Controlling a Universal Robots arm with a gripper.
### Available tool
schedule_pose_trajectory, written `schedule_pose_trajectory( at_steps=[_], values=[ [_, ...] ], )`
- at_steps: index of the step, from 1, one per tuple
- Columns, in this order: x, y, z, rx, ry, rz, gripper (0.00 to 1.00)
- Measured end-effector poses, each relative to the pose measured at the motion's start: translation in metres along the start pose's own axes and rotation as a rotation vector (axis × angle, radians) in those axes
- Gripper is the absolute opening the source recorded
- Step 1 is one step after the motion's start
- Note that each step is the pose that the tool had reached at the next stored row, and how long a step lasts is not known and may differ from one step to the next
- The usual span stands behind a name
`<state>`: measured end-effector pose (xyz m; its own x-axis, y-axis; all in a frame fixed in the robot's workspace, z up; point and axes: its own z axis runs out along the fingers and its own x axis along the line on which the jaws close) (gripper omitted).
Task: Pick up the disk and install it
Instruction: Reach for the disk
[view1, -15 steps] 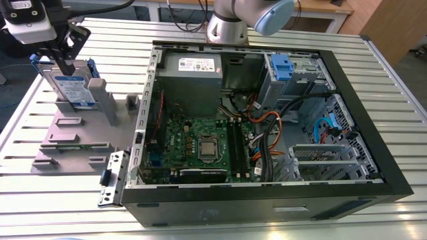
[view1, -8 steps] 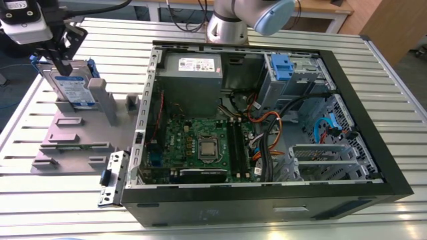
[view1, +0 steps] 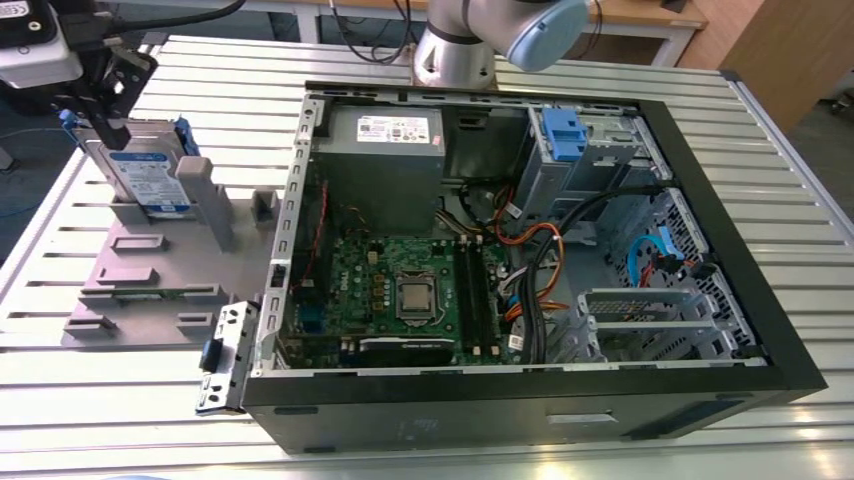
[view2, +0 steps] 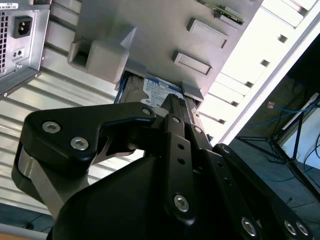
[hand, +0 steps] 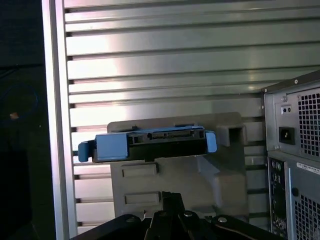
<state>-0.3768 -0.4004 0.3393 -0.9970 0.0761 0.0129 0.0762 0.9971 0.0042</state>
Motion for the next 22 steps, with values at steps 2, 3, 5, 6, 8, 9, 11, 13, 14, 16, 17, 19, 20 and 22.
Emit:
schedule_pose_trajectory(
  at_steps=[2, 3, 5, 6, 8, 9, 11, 13, 14, 16, 17, 19, 20, 22],
  values=[
    [0.0028, -0.0002, 0.0, -0.0009, -0.0001, 0.0, 0.11],
    [0.0038, -0.0003, 0.0001, -0.001, -0.0002, 0.0, 0.11],
    [0.0055, -0.0004, 0.0001, -0.001, -0.0001, 0.0, 0.11],
    [0.0061, -0.0005, 0.0001, -0.001, -0.0001, 0.0, 0.11],
    [0.007, -0.0006, 0.0001, -0.0011, -0.0001, 0.0, 0.11],
    [0.0073, -0.0006, 0.0002, -0.001, -0.0002, 0.0, 0.11],
    [0.0079, -0.0006, 0.0002, -0.0011, -0.0002, 0.0, 0.11],
    [0.0081, -0.0006, 0.0002, -0.0011, -0.0002, 0.0, 0.11],
    [0.0082, -0.0006, 0.0003, -0.0011, -0.0003, 0.0, 0.11],
    [0.0083, -0.0006, 0.0003, -0.001, -0.0002, 0.0, 0.11],
    [0.0083, -0.0006, 0.0003, -0.001, -0.0002, 0.0, 0.11],
    [0.0085, -0.0006, 0.0005, -0.0011, -0.0004, 0.0, 0.11],
    [0.0088, -0.0007, 0.0006, -0.001, -0.0002, 0.0, 0.11],
    [0.0092, -0.0007, 0.0007, -0.0011, -0.0002, 0.0, 0.11]
  ],
)
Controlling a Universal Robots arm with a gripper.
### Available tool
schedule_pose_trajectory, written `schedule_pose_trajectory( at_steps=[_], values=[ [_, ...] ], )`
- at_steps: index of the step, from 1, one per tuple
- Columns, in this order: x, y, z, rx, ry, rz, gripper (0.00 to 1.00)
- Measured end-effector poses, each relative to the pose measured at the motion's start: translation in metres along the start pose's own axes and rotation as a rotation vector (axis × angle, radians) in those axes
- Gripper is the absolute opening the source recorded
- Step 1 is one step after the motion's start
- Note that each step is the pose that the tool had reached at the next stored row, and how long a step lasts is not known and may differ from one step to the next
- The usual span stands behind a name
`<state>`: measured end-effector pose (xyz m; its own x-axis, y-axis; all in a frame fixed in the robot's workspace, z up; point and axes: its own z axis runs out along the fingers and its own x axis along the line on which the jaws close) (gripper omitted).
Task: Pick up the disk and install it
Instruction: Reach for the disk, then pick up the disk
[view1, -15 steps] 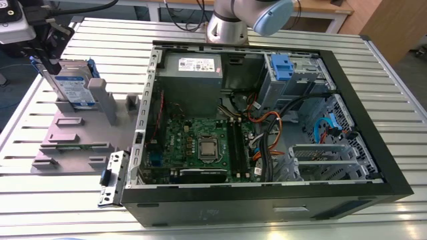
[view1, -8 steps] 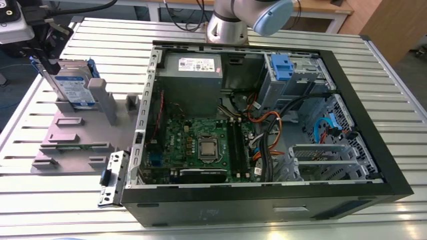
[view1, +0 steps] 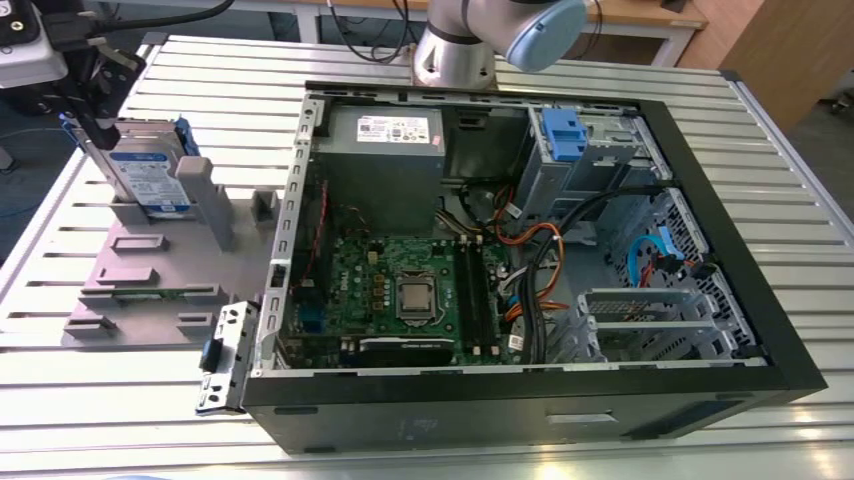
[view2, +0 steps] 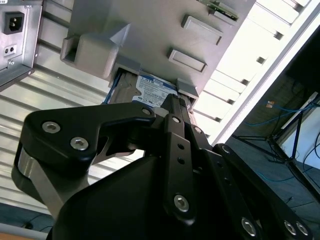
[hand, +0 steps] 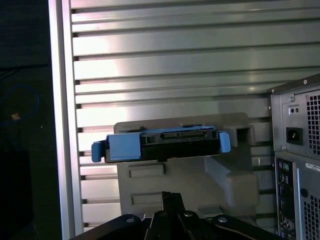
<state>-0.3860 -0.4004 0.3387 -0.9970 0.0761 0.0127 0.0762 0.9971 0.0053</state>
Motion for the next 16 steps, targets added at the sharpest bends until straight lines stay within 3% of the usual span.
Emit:
schedule_pose_trajectory(
  at_steps=[16],
  values=[
    [0.0011, -0.0001, 0.0001, 0.0001, 0.0, -0.007, 0.11]
  ],
)
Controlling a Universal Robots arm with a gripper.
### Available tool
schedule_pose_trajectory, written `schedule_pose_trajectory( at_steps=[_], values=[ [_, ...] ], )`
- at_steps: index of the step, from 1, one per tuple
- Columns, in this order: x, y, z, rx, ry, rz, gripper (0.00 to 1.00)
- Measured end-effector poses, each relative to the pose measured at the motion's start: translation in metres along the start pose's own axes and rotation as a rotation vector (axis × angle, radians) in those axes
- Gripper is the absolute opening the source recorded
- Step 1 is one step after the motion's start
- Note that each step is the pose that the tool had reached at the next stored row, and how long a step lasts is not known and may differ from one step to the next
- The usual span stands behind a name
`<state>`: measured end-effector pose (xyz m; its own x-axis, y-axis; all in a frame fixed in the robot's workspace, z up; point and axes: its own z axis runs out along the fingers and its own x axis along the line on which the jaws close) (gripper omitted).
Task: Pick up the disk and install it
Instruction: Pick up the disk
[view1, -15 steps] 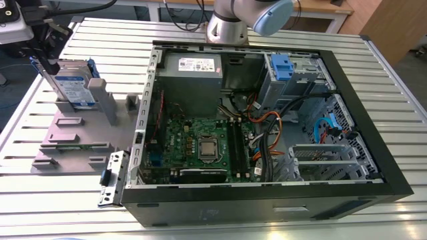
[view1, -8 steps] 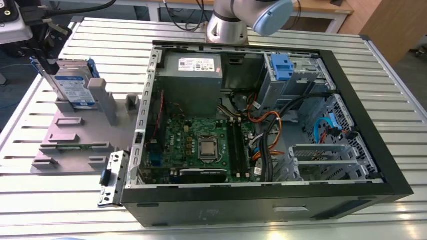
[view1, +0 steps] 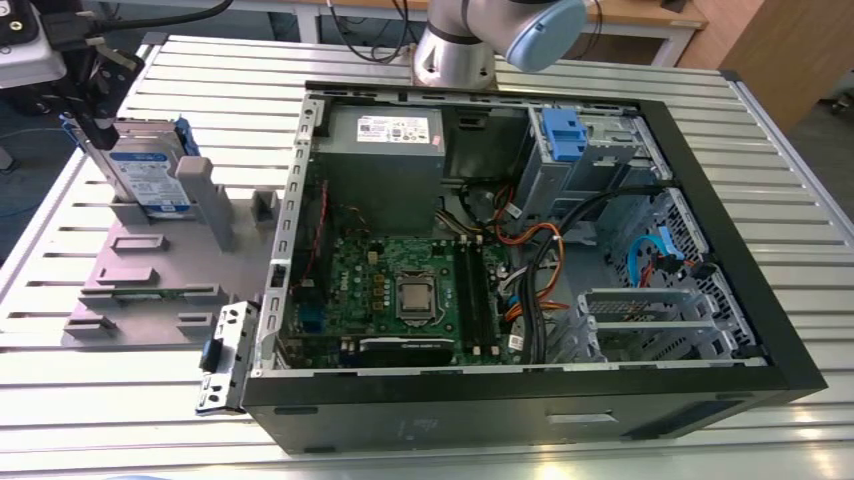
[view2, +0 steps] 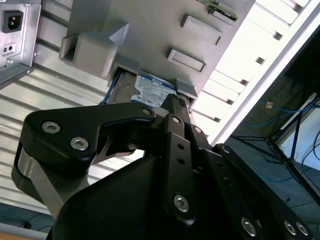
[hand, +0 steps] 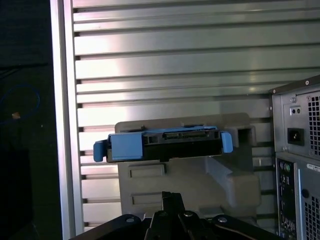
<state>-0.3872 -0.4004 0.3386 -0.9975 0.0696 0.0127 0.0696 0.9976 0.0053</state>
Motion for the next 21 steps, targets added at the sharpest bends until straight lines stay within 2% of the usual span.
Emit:
schedule_pose_trajectory(
  at_steps=[21],
  values=[
    [0.0, 0.0, 0.0, 0.0011, 0.0005, -0.09, 0.11]
  ],
)
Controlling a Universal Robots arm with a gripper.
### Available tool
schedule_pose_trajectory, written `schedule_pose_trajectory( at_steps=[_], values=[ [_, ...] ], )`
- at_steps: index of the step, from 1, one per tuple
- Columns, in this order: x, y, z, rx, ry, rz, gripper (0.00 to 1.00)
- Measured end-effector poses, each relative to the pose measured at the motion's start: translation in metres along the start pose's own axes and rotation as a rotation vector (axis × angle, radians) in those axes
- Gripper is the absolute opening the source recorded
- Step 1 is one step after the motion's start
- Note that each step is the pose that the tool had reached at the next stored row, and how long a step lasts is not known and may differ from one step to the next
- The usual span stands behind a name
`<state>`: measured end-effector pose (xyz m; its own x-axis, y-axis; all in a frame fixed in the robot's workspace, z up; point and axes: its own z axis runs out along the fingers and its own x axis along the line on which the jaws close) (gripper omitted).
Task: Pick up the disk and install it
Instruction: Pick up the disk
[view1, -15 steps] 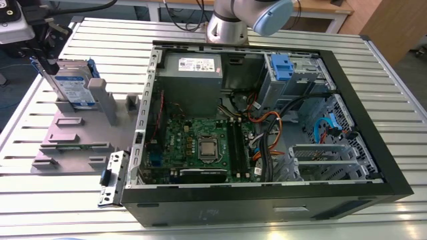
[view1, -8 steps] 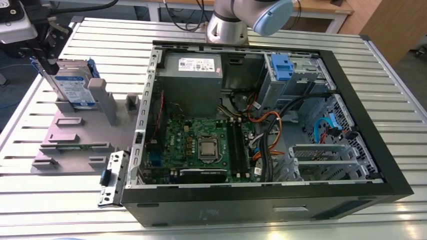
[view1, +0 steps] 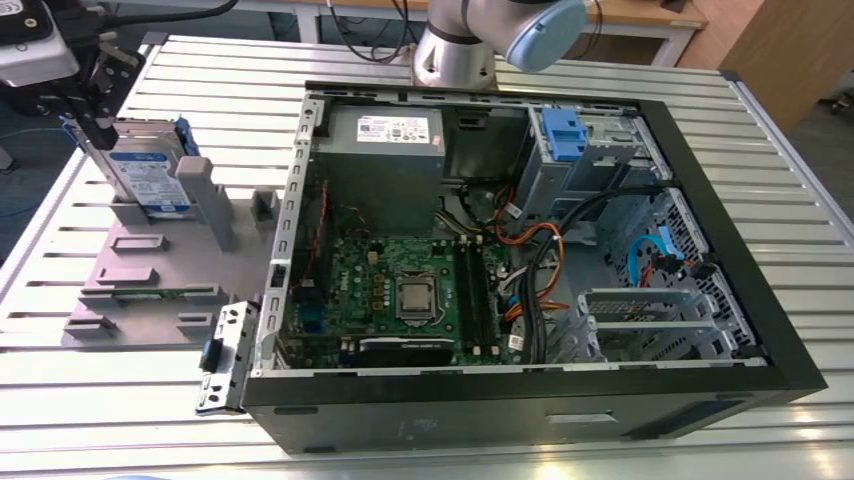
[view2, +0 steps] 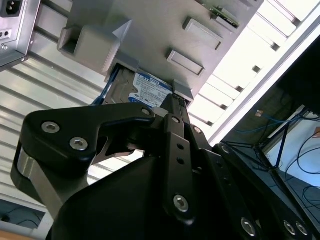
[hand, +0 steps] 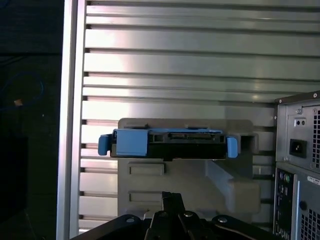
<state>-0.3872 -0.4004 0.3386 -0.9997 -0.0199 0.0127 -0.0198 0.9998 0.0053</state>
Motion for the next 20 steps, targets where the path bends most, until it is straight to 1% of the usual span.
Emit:
schedule_pose_trajectory(
  at_steps=[20],
  values=[
    [0.0, 0.0, 0.0, 0.0008, 0.0004, -0.063, 0.11]
  ],
)
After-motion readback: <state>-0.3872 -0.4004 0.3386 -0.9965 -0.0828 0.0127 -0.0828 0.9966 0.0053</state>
